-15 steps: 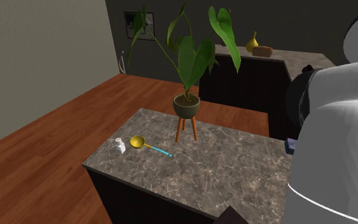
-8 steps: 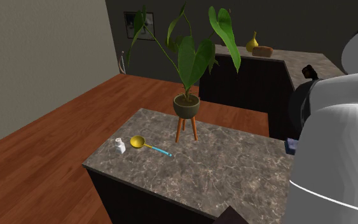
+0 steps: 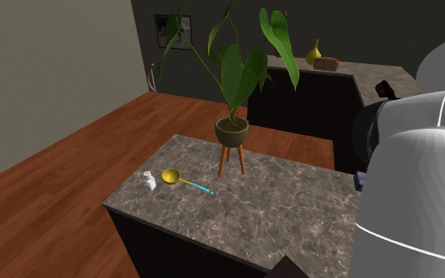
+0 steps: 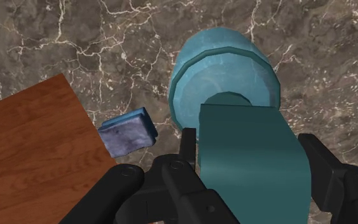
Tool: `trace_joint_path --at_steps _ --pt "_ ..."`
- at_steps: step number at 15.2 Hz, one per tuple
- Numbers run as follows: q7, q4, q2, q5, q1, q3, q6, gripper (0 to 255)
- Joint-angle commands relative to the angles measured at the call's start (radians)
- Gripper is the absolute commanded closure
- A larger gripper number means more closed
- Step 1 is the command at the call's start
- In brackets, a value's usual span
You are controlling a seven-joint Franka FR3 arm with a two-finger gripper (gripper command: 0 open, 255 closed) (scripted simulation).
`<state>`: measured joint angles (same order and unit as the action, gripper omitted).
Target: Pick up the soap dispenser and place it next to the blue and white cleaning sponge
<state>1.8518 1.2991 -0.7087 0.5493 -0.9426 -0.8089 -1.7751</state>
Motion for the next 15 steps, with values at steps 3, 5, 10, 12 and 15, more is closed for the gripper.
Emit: trace_joint_path --at_steps 3,5,10,12,15 --pt "0.011 0.036 -0.012 0.011 0.005 0.007 -0.044 255" --pt "0.017 0.052 -0.019 0.017 0.007 0.011 -0.065 255" --pt "0.021 0.064 -0.026 0.022 0.008 0.015 -0.081 255" --pt "0.021 0.064 -0.026 0.022 0.008 0.015 -0.081 255" --pt "0.021 0.064 -0.026 0.022 0.008 0.015 -0.081 255"
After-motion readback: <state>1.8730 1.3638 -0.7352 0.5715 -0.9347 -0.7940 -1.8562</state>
